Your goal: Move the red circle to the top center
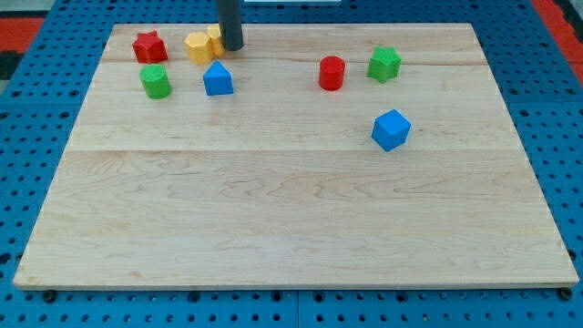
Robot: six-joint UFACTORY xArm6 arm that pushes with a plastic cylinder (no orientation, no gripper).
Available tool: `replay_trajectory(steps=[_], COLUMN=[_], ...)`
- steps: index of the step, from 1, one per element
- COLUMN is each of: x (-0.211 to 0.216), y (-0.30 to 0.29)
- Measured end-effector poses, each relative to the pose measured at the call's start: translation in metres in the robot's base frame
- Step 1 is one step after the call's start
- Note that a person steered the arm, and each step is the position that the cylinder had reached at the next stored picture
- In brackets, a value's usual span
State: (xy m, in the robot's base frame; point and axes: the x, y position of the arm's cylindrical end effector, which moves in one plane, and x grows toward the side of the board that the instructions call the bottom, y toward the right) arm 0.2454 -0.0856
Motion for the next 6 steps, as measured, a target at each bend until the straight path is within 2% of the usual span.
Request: replay_trajectory(steps=[1,2,3,4,6], x=[0.058,0.114,0.125,0.095,0.049], y=[0.026,0.099,0.158,0.160,0.098])
